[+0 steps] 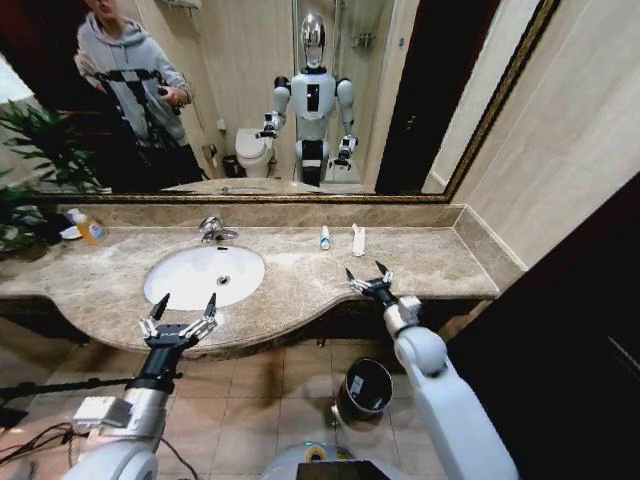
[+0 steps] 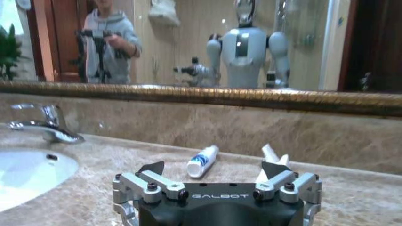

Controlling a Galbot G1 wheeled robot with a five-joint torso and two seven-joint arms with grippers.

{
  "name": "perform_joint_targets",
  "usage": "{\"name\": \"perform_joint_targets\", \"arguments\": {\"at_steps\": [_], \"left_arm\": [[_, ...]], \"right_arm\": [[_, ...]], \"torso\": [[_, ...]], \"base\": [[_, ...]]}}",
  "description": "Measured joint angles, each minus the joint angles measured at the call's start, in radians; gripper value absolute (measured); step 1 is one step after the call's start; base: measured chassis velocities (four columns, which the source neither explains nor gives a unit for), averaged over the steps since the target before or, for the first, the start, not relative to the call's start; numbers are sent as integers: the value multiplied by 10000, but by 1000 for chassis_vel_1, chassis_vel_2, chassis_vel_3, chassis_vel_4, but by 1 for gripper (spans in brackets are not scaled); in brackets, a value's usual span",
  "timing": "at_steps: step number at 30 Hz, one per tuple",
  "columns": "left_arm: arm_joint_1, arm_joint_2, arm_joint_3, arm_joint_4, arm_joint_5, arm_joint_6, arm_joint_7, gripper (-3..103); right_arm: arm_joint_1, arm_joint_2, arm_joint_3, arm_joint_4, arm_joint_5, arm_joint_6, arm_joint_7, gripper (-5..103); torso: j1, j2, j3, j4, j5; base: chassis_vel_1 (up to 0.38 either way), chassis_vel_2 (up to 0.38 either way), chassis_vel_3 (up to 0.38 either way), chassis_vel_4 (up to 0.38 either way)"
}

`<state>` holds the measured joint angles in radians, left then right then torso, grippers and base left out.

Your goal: Pick up the trash from the sink and place it in the trash bin.

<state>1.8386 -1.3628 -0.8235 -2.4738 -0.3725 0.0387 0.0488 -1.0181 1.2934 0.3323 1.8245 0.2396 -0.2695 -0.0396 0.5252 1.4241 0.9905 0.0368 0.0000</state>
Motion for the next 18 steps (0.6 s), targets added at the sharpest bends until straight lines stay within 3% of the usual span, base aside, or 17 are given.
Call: {"name": "perform_joint_targets", "arguments": {"at_steps": [8,14,18], "left_arm": [[0,0,0,0,0,0,0,100],[0,0,0,0,0,0,0,100],[0,0,0,0,0,0,0,100]], "right_arm": [[2274,495,-558,-2684,-428,246,108,100],[3173,919,-616,-4302,-1317,803,150,100],[3500,1008,-656,-4899,-1367,950,300,100]], "torso": [[0,0,0,2,0],[-1,0,0,0,0],[0,0,0,1,0]], "base": [[0,0,0,0],[0,0,0,0],[0,0,0,0]]}}
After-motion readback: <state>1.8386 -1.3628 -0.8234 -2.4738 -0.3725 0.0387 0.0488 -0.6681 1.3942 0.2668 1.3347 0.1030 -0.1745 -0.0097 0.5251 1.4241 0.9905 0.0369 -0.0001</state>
